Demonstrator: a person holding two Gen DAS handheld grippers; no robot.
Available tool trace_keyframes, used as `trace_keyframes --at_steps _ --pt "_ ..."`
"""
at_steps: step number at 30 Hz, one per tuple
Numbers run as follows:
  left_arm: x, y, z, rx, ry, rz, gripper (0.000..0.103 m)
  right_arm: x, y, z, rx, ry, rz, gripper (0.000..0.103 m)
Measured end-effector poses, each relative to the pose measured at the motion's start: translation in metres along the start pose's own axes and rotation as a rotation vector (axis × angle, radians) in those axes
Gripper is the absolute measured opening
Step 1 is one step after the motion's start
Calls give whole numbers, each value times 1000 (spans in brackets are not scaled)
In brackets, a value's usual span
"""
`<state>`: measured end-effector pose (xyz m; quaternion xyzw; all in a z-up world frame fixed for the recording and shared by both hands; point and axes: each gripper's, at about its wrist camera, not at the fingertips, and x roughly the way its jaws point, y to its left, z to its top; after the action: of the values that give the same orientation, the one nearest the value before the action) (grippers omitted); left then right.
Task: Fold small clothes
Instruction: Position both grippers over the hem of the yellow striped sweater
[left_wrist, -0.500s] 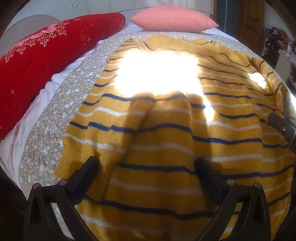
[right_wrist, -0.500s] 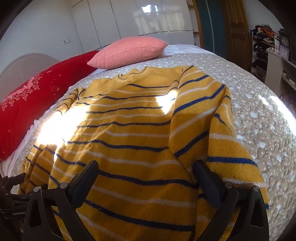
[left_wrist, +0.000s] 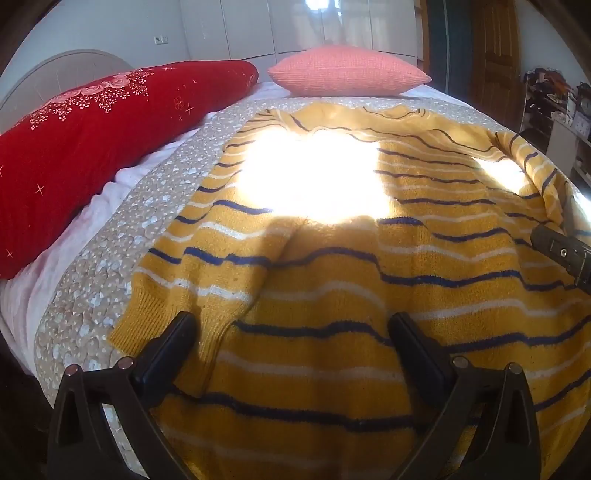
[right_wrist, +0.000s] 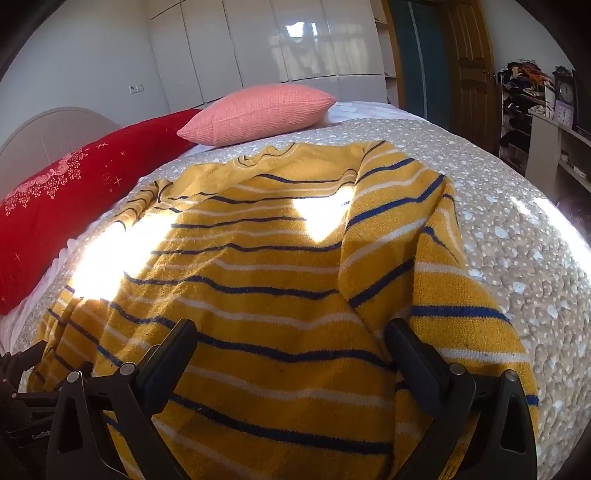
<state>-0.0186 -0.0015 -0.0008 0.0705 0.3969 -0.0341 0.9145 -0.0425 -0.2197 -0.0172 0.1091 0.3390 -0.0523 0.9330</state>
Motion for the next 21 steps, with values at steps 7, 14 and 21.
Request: trace_keyframes --at_steps 7,14,21 --pt "-2 0 -4 0 -31 -3 103 3 0 -3 -24 1 -34 103" --pt "-9 -5 -8 41 -79 20 103 6 4 -4 -52 13 -71 103" --pt "-66 8 7 56 -221 -124 103 9 3 -3 -41 19 -48 103"
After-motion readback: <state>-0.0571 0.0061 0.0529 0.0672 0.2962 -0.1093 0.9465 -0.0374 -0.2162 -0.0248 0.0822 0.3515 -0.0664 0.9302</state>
